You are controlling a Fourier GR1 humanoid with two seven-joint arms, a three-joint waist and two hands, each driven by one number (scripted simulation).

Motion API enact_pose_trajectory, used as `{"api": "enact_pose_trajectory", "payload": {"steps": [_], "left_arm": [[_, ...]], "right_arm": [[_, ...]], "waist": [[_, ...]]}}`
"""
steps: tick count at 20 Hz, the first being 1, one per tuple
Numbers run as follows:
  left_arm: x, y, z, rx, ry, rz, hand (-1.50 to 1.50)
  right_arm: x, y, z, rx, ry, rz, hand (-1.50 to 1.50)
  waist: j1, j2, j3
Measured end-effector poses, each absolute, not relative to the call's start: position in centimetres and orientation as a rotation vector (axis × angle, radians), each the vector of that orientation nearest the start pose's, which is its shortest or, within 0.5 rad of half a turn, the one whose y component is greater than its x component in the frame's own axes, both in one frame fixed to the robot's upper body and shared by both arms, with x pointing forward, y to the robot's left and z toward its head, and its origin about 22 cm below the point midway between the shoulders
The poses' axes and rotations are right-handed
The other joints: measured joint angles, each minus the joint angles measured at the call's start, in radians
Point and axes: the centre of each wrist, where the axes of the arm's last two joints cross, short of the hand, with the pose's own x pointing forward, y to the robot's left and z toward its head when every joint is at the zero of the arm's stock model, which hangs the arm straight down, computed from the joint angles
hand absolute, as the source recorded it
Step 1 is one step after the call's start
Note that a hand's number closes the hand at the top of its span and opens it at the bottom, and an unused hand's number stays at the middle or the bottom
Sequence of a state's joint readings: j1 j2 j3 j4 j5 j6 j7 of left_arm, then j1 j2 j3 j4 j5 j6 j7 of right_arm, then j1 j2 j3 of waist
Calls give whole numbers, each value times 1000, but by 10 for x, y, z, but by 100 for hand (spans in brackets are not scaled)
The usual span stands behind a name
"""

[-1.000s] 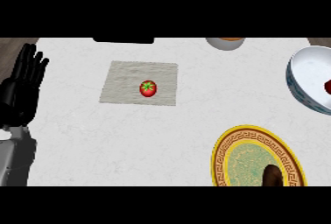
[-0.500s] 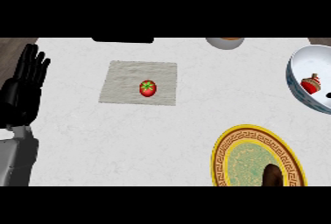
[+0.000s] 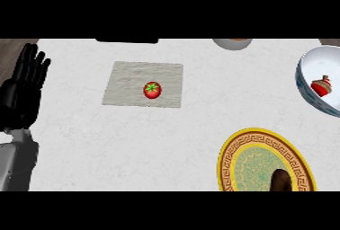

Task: Pick the cupcake from the plate and place it in the bowl

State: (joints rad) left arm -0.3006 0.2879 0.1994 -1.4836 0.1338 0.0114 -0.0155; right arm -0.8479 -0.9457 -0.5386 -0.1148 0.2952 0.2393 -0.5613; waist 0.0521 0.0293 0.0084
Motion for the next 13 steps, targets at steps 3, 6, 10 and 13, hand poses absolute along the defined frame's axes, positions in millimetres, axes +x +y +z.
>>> {"api": "enact_pose_trajectory", "payload": {"steps": [3,6,10,13], "left_arm": [[307,313,88,186,-1820,3,0],[307,314,88,187,-1820,8,0],[304,315,87,190,-1821,16,0],[305,316,87,194,-1823,20,0]], "right_arm": [[294,-567,148,-658,-1629,19,-150],[274,-584,156,-645,-1646,-34,-150],[247,-601,155,-627,-1659,-69,-150],[233,-608,153,-612,-1670,-84,-150]], "waist": [[-1,2,1],[-4,4,4],[-11,5,7],[-13,7,9]]}}
